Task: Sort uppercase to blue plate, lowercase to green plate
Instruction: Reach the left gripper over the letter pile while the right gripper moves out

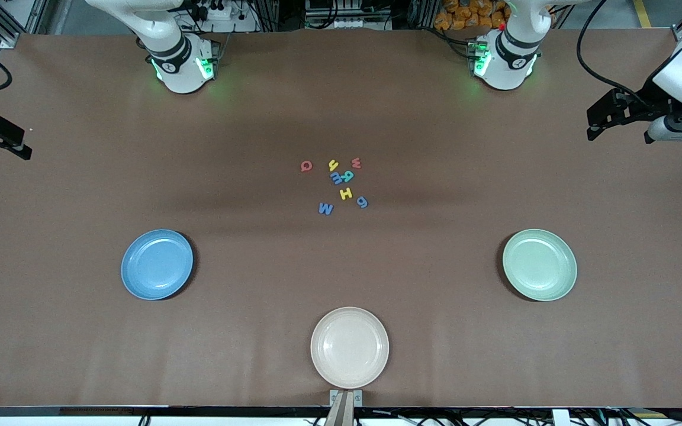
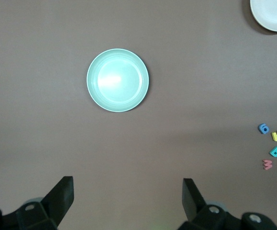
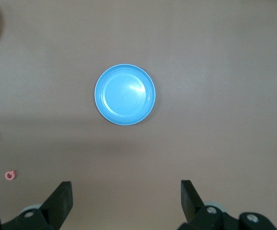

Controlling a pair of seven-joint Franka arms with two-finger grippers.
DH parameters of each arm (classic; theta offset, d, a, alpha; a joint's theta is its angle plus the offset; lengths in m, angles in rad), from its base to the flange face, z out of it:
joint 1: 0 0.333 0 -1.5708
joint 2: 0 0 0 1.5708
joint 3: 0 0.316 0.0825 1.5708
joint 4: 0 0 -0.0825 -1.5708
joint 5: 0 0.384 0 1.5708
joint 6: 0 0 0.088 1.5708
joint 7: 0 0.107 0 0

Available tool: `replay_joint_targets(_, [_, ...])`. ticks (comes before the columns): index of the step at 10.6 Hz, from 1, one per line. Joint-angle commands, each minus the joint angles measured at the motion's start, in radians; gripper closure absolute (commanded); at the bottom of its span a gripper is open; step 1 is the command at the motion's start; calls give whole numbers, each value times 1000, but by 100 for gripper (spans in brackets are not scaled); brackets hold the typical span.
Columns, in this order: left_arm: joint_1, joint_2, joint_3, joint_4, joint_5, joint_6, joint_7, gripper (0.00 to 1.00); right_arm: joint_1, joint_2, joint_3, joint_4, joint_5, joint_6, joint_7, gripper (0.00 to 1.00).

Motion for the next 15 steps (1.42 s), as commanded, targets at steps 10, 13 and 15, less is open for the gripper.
replay_joint_targets(10, [-193, 154, -143, -31, -45, 52, -195, 0, -30, 9, 2, -74, -2, 17, 8, 0])
replay_joint_targets(13, [-242, 255, -228, -35, -50, 130, -270, 0, -54, 44, 2, -81, -1, 20, 8, 0])
replay_joint_targets(15, [-290, 315, -297, -37, -43, 205, -398, 0, -71, 68, 2, -82, -1, 22, 6, 0])
